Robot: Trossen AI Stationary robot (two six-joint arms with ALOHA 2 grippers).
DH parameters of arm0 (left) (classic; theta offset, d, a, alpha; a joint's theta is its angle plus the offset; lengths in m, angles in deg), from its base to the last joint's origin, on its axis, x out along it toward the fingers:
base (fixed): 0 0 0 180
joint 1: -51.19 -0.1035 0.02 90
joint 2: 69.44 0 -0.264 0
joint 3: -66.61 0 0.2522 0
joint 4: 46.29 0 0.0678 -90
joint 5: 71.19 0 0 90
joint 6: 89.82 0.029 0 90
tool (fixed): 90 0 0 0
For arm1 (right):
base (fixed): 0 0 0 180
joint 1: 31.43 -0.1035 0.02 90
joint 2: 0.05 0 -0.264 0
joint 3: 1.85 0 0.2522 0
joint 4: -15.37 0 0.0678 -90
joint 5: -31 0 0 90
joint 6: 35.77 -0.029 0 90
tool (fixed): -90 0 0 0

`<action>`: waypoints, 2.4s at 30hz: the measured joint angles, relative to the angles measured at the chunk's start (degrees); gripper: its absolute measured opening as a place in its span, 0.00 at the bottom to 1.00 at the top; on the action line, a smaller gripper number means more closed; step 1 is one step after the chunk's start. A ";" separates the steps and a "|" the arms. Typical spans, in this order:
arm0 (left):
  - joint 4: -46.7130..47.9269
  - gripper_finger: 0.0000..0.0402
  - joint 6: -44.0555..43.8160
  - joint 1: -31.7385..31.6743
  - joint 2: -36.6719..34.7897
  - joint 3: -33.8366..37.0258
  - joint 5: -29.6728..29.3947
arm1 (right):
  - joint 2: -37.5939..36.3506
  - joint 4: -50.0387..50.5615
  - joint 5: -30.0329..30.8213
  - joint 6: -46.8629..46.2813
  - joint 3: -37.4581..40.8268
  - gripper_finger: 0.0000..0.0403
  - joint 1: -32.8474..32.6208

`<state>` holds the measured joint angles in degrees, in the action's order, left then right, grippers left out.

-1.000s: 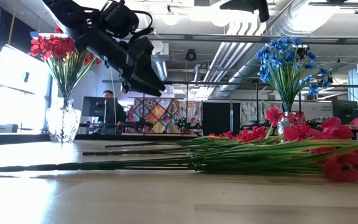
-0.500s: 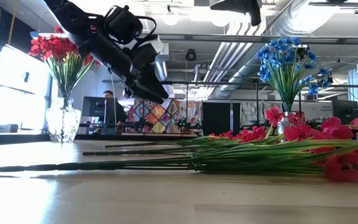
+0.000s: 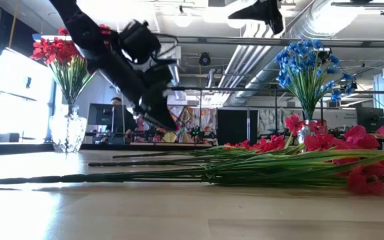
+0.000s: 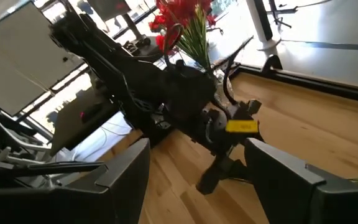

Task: Sort flowers into vase by color
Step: Put the top red flower into the violet transparent vase

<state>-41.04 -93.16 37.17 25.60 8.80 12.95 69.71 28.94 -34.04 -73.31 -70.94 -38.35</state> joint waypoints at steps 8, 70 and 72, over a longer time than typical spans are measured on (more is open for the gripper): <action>-0.48 0.45 -0.02 0.00 6.58 0.00 0.67 | 0.02 3.43 1.04 -3.08 0.00 0.62 0.00; 3.97 0.11 -11.63 8.66 -24.72 0.08 -2.49 | 13.27 -14.59 -10.41 -11.87 -0.02 0.02 12.38; 5.43 0.17 -13.62 8.67 -24.93 0.04 -2.33 | 13.27 -14.30 -10.40 -9.75 -0.13 0.01 12.40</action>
<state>-35.61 -106.78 45.84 0.67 8.84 10.62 82.98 14.63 -44.44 -83.06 -71.08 -25.95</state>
